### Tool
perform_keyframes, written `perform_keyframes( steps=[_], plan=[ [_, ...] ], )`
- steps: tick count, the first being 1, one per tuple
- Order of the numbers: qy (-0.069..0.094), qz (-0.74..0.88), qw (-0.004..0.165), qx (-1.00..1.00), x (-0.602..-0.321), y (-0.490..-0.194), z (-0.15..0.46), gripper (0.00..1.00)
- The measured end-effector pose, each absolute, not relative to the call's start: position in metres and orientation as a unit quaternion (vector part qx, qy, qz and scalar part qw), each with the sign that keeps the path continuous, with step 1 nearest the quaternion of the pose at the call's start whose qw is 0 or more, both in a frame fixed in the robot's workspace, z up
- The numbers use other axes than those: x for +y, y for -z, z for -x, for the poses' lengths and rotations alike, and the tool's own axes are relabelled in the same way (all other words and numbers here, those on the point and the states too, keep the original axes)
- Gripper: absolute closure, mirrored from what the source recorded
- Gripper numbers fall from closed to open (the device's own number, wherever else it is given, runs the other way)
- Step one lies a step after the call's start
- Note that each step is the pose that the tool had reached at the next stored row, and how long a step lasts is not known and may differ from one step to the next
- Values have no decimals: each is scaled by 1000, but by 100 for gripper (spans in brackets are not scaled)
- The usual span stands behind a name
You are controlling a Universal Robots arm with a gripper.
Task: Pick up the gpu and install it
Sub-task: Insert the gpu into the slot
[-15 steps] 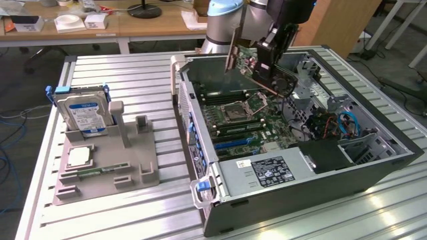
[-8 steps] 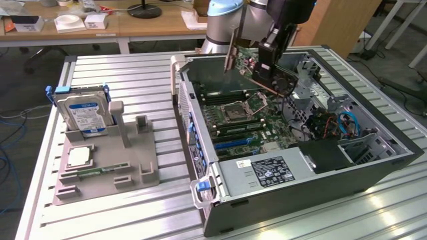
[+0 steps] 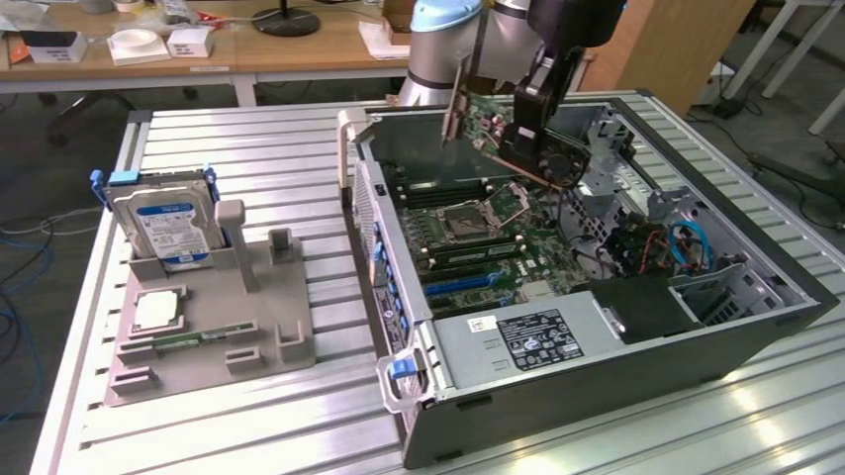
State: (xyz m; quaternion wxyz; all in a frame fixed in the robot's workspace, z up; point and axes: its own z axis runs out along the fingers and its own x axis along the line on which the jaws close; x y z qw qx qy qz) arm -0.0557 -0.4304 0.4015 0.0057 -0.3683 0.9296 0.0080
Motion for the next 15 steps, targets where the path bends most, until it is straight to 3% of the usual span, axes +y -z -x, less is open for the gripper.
perform_keyframes(
  steps=[15],
  plan=[
    [-8,410,5,912,-431,-402,56,73]
  ],
)
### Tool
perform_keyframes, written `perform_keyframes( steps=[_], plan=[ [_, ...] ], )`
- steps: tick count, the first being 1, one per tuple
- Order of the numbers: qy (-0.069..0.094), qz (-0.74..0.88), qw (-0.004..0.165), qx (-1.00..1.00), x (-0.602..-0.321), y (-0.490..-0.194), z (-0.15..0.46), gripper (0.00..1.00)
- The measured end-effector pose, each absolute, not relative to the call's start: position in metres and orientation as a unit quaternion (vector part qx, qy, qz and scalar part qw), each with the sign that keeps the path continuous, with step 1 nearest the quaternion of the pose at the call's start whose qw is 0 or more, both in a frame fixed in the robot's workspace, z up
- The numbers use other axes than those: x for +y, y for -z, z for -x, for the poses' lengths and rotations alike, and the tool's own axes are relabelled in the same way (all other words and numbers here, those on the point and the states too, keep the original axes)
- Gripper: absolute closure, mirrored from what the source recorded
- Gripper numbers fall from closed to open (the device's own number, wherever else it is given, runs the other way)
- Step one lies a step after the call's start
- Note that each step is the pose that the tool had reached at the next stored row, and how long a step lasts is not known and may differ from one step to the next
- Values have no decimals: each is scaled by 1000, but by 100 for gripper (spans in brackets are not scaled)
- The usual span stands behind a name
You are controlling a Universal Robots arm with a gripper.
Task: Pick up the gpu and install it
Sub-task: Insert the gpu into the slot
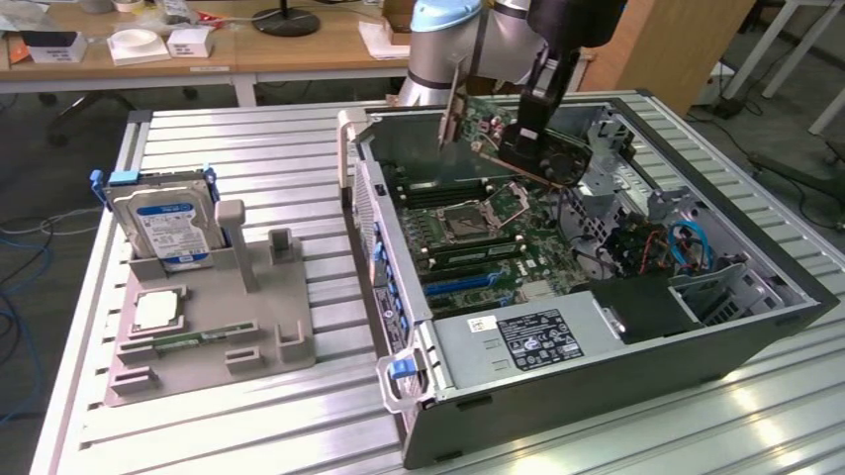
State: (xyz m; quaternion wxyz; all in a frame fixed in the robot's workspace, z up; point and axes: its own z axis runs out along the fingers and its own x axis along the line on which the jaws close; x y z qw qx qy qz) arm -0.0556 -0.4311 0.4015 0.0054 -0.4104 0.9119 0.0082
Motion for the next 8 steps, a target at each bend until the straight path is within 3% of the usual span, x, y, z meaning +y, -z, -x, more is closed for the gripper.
perform_keyframes(
  steps=[8],
  plan=[
    [-8,433,5,902,-431,-401,56,73]
  ],
)
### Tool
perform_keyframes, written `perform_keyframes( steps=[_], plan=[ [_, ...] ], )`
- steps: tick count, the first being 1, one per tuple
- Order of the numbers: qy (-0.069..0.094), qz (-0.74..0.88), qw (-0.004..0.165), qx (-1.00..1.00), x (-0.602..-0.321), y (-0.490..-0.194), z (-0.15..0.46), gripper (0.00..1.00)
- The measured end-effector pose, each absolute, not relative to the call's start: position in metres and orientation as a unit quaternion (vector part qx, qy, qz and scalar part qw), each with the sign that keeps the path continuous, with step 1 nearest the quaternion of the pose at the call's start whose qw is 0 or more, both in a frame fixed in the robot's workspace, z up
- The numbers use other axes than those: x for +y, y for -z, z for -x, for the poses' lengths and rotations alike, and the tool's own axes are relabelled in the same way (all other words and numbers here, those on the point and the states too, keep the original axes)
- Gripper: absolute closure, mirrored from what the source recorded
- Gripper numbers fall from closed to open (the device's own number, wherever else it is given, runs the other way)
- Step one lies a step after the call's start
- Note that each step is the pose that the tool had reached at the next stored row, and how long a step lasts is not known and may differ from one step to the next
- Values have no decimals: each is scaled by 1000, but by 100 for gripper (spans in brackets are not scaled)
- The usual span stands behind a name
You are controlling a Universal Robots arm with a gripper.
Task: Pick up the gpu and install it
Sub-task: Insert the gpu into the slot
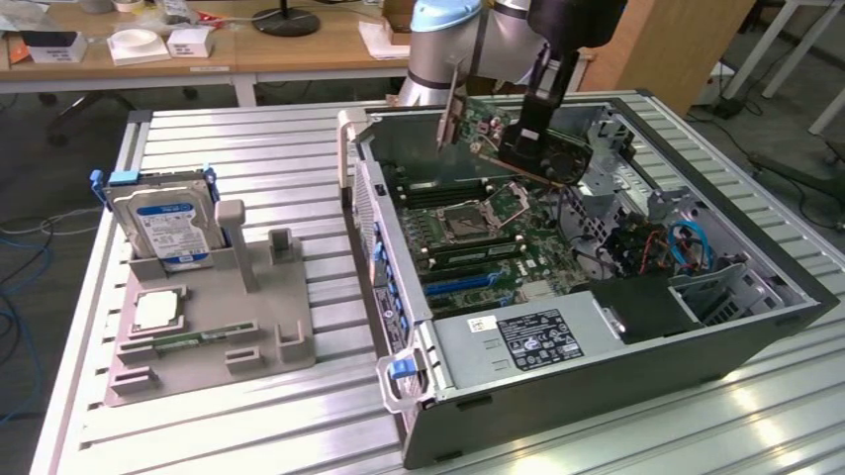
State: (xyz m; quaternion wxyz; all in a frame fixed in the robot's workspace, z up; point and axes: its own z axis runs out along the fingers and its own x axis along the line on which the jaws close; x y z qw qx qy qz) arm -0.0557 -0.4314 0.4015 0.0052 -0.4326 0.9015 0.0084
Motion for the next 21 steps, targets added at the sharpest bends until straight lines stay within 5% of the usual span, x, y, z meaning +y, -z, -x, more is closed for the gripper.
perform_keyframes(
  steps=[21],
  plan=[
    [-9,485,5,874,-433,-402,56,73]
  ],
)
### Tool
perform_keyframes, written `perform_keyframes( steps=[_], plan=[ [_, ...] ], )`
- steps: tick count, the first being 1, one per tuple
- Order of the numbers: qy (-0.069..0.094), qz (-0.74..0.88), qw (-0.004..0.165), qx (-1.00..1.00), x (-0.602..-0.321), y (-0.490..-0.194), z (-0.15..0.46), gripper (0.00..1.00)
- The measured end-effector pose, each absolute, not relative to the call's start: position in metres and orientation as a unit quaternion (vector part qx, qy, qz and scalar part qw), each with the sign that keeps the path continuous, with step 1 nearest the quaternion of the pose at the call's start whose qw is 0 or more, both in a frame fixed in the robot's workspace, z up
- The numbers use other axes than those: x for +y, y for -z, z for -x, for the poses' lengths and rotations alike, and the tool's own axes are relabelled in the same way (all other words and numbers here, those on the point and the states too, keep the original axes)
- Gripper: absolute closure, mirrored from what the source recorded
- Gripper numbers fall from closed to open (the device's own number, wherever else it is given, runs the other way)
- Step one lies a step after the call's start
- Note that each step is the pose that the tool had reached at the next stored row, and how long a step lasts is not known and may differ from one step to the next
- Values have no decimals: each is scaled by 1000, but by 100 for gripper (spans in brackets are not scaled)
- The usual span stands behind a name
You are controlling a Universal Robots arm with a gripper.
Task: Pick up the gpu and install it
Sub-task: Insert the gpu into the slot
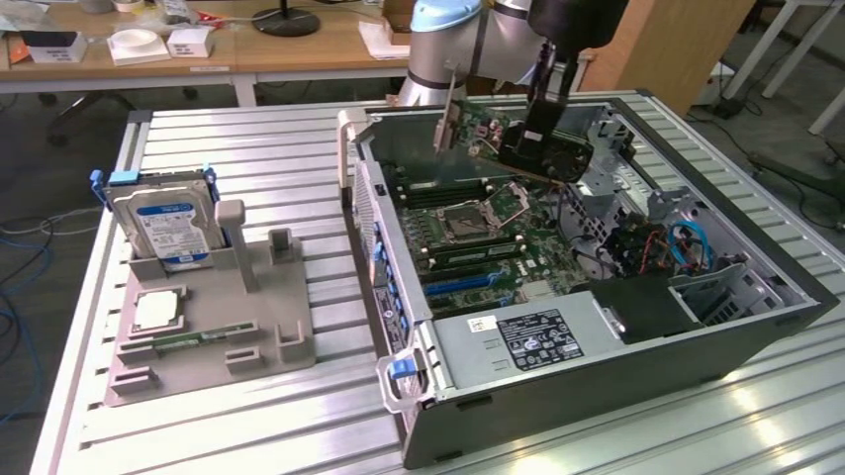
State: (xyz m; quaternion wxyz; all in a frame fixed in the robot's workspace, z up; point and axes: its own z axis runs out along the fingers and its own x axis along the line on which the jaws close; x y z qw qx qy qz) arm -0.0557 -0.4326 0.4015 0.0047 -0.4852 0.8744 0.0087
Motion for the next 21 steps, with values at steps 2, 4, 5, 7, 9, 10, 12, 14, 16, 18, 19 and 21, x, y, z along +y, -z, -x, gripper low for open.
perform_keyframes(
  steps=[2,4,5,7,9,10,12,14,16,18,19,21],
  plan=[
    [-9,490,5,872,-433,-402,56,73],
    [-9,494,5,869,-433,-402,56,73],
    [-9,496,5,868,-433,-401,56,73],
    [-9,500,5,866,-433,-401,56,73],
    [-9,505,4,863,-433,-401,56,73],
    [-9,508,4,861,-433,-401,56,73],
    [-9,512,4,859,-433,-402,56,73],
    [-9,517,4,856,-433,-402,56,73],
    [-9,522,4,853,-433,-401,56,73],
    [-9,526,4,851,-433,-401,56,73],
    [-9,527,4,850,-433,-401,56,73],
    [-9,531,4,847,-433,-402,56,73]
  ],
)
